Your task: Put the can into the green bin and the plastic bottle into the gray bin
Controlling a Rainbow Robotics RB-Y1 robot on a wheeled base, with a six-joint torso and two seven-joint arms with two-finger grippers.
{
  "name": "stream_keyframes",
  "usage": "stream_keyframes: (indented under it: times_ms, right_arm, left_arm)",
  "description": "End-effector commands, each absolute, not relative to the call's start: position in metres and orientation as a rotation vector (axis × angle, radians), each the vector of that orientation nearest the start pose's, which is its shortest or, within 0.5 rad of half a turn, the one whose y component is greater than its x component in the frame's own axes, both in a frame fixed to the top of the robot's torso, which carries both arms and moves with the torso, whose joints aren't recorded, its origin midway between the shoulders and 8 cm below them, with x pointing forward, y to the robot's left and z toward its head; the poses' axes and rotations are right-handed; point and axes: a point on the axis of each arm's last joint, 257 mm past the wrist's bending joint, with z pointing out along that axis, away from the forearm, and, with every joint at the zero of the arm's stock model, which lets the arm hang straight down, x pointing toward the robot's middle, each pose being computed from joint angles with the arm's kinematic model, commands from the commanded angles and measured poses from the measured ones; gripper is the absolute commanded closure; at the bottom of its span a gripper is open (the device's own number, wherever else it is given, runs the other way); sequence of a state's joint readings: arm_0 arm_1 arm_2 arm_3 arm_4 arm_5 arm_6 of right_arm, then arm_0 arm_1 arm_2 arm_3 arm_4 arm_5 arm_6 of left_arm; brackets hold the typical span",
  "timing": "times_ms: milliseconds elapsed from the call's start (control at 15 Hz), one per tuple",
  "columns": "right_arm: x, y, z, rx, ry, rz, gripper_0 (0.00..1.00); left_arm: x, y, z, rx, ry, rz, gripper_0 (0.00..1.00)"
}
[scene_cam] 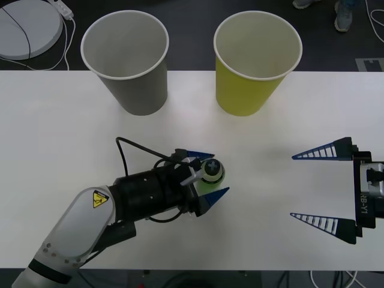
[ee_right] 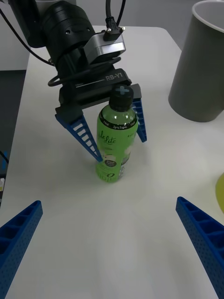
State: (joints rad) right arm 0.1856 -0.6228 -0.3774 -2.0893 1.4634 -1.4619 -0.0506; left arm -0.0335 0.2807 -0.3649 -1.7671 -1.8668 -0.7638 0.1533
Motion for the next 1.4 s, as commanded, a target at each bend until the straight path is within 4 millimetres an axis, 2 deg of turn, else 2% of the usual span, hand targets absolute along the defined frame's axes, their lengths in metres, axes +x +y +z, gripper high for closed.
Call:
stream_keyframes:
  times_ms: [67, 533, 867, 1133, 1400]
  right_arm:
    - [0.316, -0.214, -0.169, -1.550, 1.397, 0.356, 0.00]
    - [0.316, -0.214, -0.169, -1.550, 1.397, 0.356, 0.00]
    - [0.316, -0.214, -0.169, -1.550, 1.397, 0.356, 0.00]
    - [0.316, -0.214, -0.169, -1.550, 1.397, 0.356, 0.00]
    - [0.316, -0.214, -0.169, -1.550, 1.397, 0.356, 0.00]
  left_arm:
    - [0.395, -0.029, -0.260, 1.235, 1.431, -0.498, 1.00]
    - [0.394, -0.029, -0.260, 1.233, 1.431, -0.501, 1.00]
    - [0.393, -0.031, -0.247, 1.214, 1.412, -0.530, 1.00]
    - [0.397, -0.019, -0.243, 1.238, 1.413, -0.509, 1.00]
    - [0.401, 0.003, -0.244, 1.294, 1.431, -0.475, 1.00]
